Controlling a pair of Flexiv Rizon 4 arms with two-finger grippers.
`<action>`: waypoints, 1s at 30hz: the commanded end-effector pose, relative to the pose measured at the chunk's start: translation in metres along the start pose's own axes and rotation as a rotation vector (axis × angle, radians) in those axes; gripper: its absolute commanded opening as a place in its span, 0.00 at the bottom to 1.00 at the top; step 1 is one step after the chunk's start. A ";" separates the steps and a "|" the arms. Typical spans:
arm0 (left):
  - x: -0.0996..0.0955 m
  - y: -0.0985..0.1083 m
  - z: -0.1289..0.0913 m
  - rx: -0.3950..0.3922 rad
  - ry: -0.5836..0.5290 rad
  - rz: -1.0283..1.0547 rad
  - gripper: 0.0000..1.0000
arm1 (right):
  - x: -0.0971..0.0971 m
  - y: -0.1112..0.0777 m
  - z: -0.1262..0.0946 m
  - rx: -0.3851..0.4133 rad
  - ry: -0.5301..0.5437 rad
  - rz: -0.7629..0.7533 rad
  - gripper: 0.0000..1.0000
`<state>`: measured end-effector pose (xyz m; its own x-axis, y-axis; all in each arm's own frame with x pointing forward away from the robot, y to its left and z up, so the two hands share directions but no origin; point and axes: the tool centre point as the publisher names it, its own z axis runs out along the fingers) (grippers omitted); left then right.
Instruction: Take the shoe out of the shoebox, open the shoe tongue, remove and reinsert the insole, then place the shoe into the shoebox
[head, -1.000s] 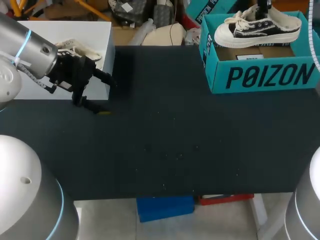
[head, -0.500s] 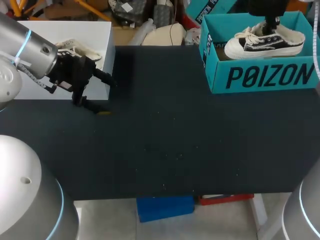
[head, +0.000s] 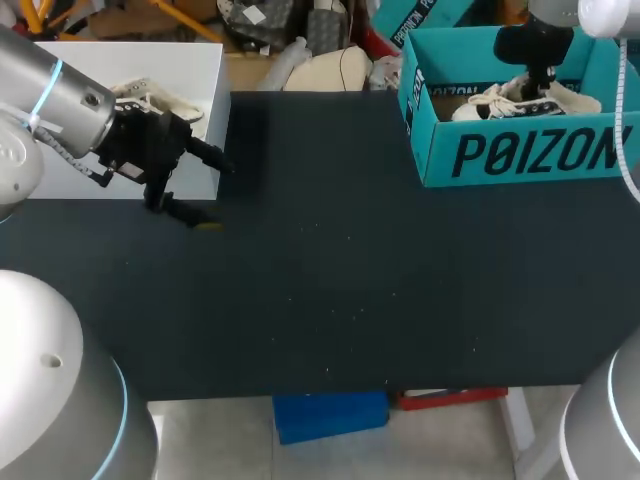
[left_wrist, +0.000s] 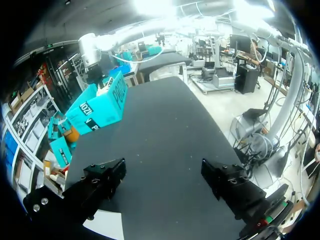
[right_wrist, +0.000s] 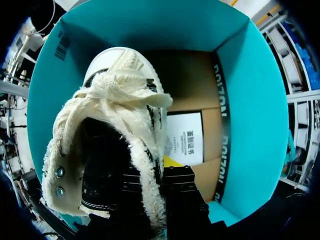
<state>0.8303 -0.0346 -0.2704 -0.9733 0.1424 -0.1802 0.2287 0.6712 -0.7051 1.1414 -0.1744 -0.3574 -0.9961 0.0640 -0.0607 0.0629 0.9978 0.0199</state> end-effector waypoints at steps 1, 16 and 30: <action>0.001 0.000 0.001 -0.002 -0.005 0.002 1.00 | -0.010 0.000 0.019 -0.006 0.021 0.012 0.00; 0.001 0.000 0.001 -0.002 -0.005 0.002 1.00 | -0.003 -0.005 0.035 0.041 0.024 0.103 0.39; 0.001 0.000 0.001 -0.002 -0.005 0.002 1.00 | 0.026 -0.007 -0.072 0.100 -0.090 0.247 0.44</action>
<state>0.8303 -0.0346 -0.2704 -0.9733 0.1423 -0.1801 0.2286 0.6712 -0.7051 1.1465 -0.1863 -0.3369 -0.9487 0.3008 -0.0972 0.3067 0.9503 -0.0530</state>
